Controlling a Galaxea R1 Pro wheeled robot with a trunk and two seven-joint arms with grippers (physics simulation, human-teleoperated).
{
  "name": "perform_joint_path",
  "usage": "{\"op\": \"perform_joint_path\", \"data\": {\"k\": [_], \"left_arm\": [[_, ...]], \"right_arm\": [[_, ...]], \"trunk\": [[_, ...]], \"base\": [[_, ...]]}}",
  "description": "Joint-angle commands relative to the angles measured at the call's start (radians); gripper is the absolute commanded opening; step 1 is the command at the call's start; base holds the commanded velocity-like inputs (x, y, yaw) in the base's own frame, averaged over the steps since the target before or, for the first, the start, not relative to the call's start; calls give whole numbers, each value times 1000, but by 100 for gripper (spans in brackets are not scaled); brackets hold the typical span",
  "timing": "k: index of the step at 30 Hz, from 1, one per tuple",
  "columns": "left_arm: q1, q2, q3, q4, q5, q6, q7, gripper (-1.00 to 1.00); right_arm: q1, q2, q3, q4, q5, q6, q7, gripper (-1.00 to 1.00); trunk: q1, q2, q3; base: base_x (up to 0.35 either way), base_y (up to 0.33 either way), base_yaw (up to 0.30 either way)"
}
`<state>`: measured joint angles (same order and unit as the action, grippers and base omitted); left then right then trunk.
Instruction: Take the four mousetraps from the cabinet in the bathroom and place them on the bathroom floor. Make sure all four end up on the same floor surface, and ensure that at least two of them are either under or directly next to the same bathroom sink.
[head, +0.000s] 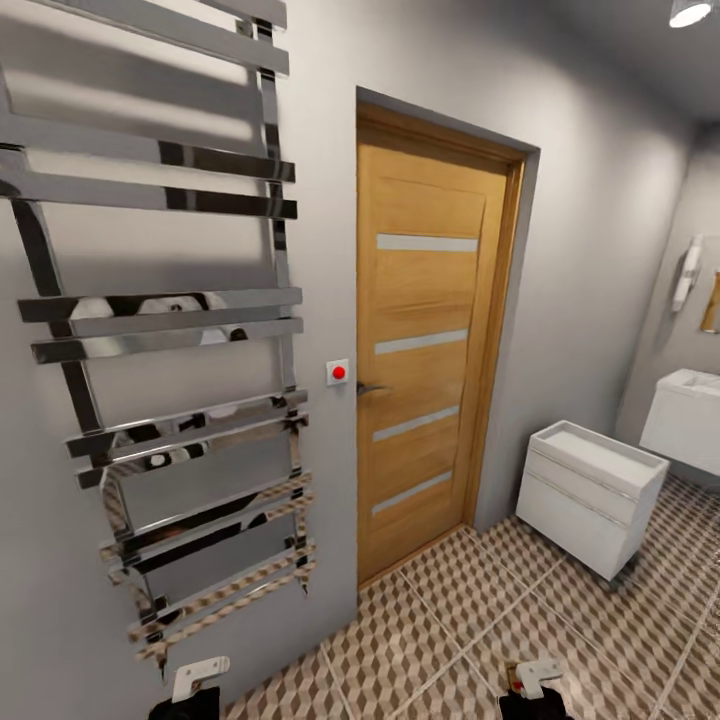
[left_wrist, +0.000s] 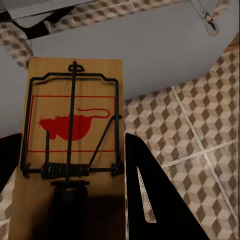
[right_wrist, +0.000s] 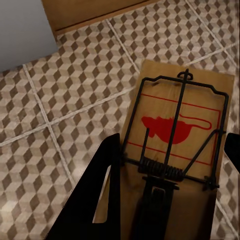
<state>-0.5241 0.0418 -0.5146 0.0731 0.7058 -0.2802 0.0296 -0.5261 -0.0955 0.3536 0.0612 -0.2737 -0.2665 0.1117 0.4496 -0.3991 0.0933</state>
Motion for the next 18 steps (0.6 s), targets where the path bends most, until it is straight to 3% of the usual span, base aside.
{"op": "perform_joint_path", "data": {"k": [1, 18], "left_arm": [[0, 0, -5, 2, -4, -4, 6, -100], [0, 0, -5, 2, -4, -4, 6, -100]], "right_arm": [[-2, 0, 5, 5, -13, -7, 11, -100], [-2, 0, 5, 5, -13, -7, 11, -100]], "trunk": [[0, -1, 0], [0, -1, 4]], "base": [[0, 0, -277], [0, 0, -277]]}}
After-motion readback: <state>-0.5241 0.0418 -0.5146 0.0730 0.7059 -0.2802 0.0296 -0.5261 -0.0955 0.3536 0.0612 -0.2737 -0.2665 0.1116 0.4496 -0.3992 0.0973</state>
